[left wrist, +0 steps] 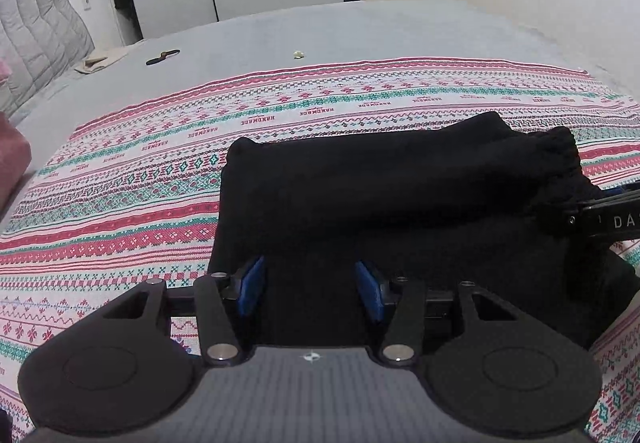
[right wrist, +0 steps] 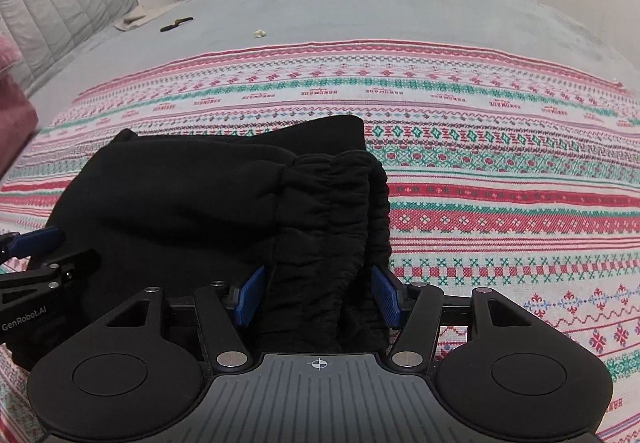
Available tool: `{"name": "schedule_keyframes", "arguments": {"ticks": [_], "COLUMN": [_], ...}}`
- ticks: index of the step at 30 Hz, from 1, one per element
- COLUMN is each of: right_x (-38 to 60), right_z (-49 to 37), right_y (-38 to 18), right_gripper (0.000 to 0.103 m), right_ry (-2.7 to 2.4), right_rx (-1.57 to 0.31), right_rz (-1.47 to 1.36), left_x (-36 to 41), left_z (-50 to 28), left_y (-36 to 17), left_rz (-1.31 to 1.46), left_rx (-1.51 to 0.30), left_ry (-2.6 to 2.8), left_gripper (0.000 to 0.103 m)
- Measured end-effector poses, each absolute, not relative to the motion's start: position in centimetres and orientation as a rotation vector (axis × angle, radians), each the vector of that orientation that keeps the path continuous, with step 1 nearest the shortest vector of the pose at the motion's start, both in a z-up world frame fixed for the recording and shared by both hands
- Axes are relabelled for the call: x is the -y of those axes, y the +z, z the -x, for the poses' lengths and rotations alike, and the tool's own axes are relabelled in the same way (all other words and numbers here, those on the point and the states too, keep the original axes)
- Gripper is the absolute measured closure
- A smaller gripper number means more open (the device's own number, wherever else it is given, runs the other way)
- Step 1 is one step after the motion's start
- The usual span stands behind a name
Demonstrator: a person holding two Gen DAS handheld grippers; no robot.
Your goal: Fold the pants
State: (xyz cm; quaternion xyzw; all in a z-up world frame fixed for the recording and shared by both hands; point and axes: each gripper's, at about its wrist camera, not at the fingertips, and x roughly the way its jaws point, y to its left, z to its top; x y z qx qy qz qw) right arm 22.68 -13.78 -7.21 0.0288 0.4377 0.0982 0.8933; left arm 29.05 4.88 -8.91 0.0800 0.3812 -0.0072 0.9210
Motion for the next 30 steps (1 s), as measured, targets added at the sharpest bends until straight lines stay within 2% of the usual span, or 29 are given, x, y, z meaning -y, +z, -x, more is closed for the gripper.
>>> {"name": "schedule_keyframes", "arguments": {"ticks": [12, 17, 19, 21, 30], "right_x": [13.4, 12.1, 12.0, 11.8, 10.5], "right_z": [-22.1, -19.7, -18.8, -18.1, -16.9], "right_y": [-6.2, -3.2, -2.2, -1.6, -2.2], "right_gripper": [0.046, 0.047, 0.051, 0.072, 0.073], "right_ry": [0.195, 0.206, 0.232, 0.261, 0.262], "right_rx": [-0.892, -0.784, -0.746, -0.719, -0.768], "right_rz": [-0.009, 0.114, 0.119, 0.128, 0.215], "left_x": [-5.0, -5.0, -4.8, -4.7, -5.5], "left_z": [-28.5, -27.3, -26.7, -26.3, -24.4], "left_y": [-7.5, -6.6, -6.3, -6.2, -5.1], "left_rz": [-0.141, -0.139, -0.153, -0.159, -0.133], "left_rx": [-0.767, -0.735, -0.722, -0.719, -0.714], "left_ry": [-0.029, -0.05, -0.06, -0.068, -0.028], "left_gripper": [0.029, 0.029, 0.029, 0.029, 0.029]}}
